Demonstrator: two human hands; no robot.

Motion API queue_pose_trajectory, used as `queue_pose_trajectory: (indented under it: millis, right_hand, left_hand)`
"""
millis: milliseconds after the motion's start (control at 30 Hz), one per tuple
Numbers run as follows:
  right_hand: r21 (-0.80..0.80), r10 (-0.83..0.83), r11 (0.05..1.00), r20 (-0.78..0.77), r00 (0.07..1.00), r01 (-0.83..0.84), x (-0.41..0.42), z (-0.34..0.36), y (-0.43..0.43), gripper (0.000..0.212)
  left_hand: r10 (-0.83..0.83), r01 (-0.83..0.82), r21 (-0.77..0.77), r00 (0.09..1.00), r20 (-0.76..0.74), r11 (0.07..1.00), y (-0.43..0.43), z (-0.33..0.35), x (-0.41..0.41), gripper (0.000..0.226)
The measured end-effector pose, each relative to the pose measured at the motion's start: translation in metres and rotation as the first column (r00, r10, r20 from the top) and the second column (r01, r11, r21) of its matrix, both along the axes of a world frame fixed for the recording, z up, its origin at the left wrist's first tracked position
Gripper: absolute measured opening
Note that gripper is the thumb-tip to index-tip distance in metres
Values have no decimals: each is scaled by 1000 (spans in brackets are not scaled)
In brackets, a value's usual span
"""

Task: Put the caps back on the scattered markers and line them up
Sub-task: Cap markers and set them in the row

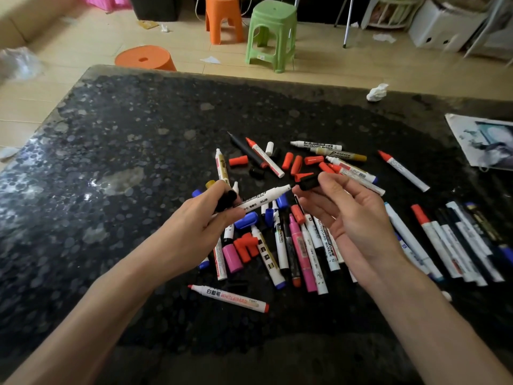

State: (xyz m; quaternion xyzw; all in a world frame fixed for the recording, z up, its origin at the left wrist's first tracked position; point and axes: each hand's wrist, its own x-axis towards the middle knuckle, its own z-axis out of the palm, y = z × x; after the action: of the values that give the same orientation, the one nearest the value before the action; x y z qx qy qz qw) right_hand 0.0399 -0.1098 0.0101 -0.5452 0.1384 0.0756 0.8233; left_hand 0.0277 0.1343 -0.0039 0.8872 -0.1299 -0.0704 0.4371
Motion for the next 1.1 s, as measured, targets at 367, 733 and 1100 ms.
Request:
queue_pose_trajectory:
  millis: [367,733,1100]
  right_hand:
    - [-587,285,798,171,943,-135,1,-8,-7,19]
    - [-733,411,679,328,851,-45,5,-10,-19,34]
    - [-731,455,678,341,823,-72,0,-4,-18,32]
  left_hand:
    - [29,-29,26,1000,12,999,0,0,2,13]
    - [14,-15,62,1000,28,998,-3,-1,5,7]
    - [-6,4,45,998,57,999,-5,5,3,6]
